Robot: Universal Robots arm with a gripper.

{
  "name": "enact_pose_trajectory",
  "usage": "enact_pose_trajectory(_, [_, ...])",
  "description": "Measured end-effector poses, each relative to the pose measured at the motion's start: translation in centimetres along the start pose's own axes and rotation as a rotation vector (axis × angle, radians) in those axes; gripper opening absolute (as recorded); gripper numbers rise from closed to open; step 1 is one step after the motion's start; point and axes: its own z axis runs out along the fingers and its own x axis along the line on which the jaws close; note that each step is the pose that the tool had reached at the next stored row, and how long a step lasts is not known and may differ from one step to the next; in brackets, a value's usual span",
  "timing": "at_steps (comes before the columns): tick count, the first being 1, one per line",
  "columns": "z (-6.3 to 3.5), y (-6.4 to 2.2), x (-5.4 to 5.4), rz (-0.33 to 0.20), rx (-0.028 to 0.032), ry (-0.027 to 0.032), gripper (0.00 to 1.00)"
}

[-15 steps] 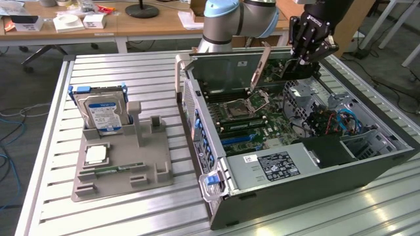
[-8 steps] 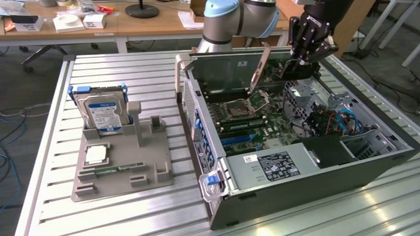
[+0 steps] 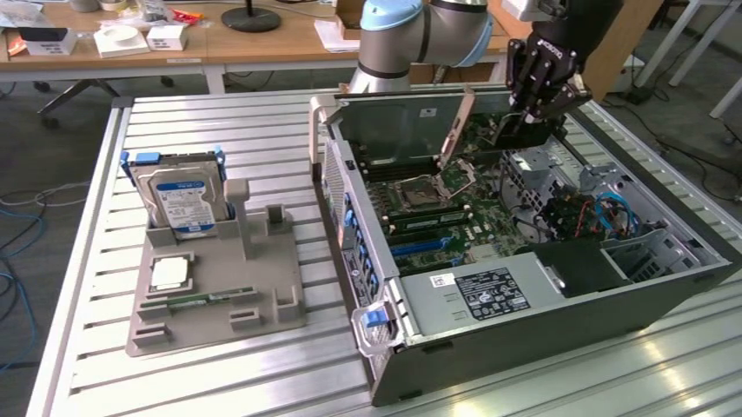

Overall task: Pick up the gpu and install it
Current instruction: 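Insert the gpu into the slot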

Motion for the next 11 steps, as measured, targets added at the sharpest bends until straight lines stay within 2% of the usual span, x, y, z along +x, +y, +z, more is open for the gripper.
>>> enact_pose_trajectory(4, [0.57,-0.02,0.02,0.001,0.0000,-0.0001,0.26])
enact_pose_trajectory(7, [0.65,-0.01,0.02,0.001,0.0000,0.0003,0.26])
enact_pose_trajectory(11, [1.03,0.51,0.02,0.001,0.0007,-0.0001,0.26])
